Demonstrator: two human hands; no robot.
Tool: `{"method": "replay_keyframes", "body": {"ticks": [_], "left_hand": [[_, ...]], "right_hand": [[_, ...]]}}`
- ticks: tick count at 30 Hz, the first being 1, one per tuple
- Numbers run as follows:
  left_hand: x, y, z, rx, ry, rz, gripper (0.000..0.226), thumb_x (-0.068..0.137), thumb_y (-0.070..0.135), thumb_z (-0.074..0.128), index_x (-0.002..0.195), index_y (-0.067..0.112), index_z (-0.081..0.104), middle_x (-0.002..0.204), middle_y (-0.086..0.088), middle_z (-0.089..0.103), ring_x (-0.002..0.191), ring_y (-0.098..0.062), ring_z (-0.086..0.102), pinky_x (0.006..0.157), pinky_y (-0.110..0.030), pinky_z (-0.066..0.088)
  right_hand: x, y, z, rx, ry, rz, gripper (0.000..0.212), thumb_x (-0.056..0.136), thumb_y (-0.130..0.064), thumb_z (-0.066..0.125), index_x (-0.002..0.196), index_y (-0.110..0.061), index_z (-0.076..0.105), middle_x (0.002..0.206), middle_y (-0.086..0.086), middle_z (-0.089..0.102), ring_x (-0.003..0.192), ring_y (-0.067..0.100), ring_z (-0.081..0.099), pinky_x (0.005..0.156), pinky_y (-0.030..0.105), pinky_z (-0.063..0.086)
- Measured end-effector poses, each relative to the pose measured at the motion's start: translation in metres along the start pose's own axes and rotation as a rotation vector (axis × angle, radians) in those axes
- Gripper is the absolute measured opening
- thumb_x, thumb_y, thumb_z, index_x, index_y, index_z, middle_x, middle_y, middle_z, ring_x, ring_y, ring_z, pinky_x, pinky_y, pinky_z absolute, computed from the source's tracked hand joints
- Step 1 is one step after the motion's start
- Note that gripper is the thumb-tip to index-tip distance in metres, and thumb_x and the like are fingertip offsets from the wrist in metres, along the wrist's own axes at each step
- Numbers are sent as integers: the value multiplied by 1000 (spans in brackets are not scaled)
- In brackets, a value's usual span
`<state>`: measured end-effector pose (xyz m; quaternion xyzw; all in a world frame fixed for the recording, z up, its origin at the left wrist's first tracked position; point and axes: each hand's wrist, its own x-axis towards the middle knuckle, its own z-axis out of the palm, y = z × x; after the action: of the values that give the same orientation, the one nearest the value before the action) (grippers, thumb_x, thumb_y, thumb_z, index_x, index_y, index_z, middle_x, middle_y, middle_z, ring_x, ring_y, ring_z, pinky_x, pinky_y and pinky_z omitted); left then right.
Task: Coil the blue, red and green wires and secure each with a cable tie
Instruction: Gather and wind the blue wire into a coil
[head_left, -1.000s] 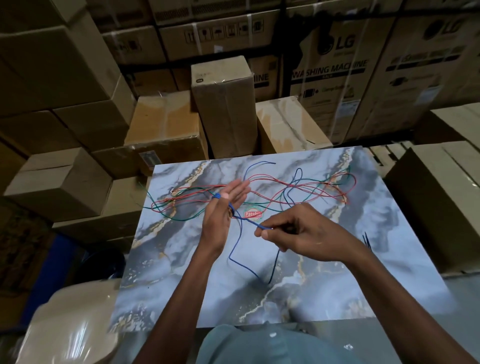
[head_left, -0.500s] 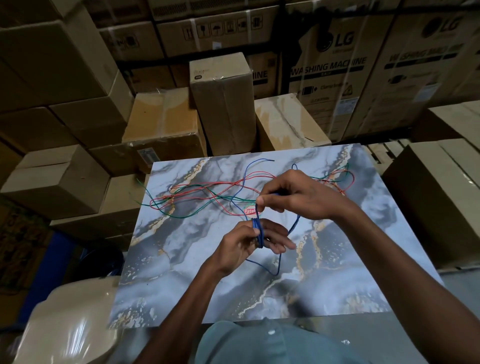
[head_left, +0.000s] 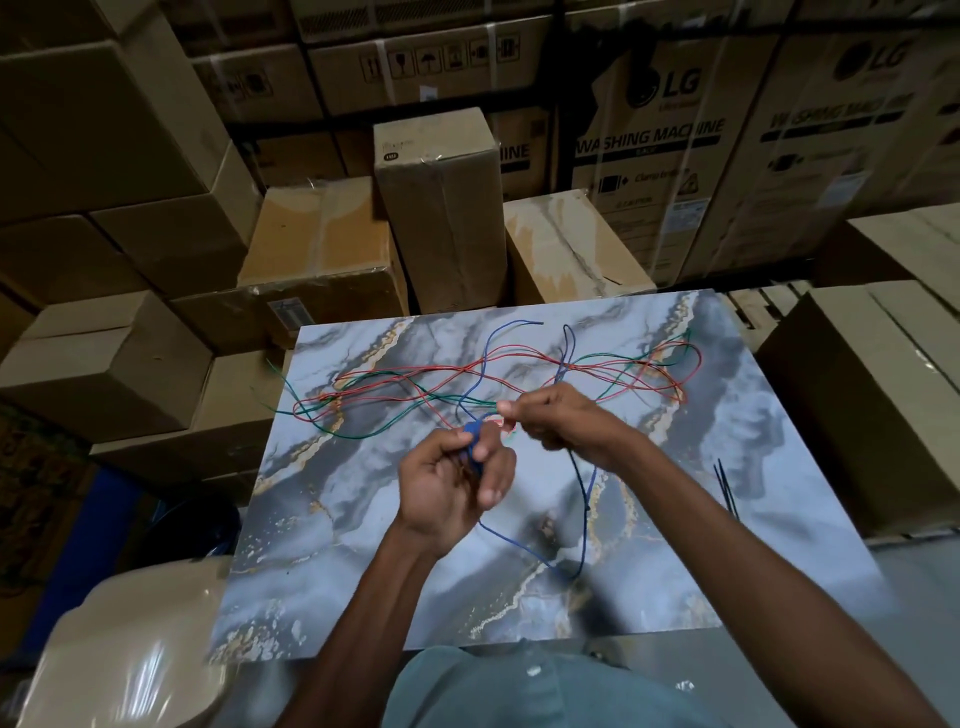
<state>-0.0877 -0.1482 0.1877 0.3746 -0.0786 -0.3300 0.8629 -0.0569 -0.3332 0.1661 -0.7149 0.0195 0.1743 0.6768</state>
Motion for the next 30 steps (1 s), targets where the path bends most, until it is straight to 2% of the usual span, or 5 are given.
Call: {"method": "replay_keyframes", "body": {"ticks": [6,13,19,26,30], "left_hand": [[3,10,-4,-101,242,142,33,96,18,32,67,13,46,51,-7,44,50,-20,43,49,-23,46],[15,27,-39,-172,278,305,41,101,18,36,97,8,75,98,-13,73,84,-20,69,73,-25,57],[25,24,-63,-111,310,350,38,104,17,34,132,1,54,135,-19,61,117,-23,64,93,-27,53],[34,4,-81,187,409,380,36,107,19,34,135,2,50,128,-14,67,125,-28,60,98,-30,49],[32,-12,-76,380,375,352,50,100,30,39,137,-3,49,124,-16,69,118,-28,64,98,-30,50]], "right_hand": [[-6,34,29,216,-85,152,31,97,-42,63,76,-22,74,60,-7,25,59,13,15,54,26,9],[-39,55,32,163,-145,143,34,105,-40,55,104,-13,76,66,-2,31,61,17,16,55,26,14],[-61,40,32,45,-194,97,32,106,-34,55,109,-11,77,65,-1,35,58,15,24,54,23,21],[-70,8,31,-280,-119,-46,24,105,-26,60,96,-14,78,62,-6,44,56,1,41,58,14,35],[-77,-15,24,-387,-105,-127,26,104,-30,61,88,-19,78,60,-2,43,56,9,37,57,23,32]]}}
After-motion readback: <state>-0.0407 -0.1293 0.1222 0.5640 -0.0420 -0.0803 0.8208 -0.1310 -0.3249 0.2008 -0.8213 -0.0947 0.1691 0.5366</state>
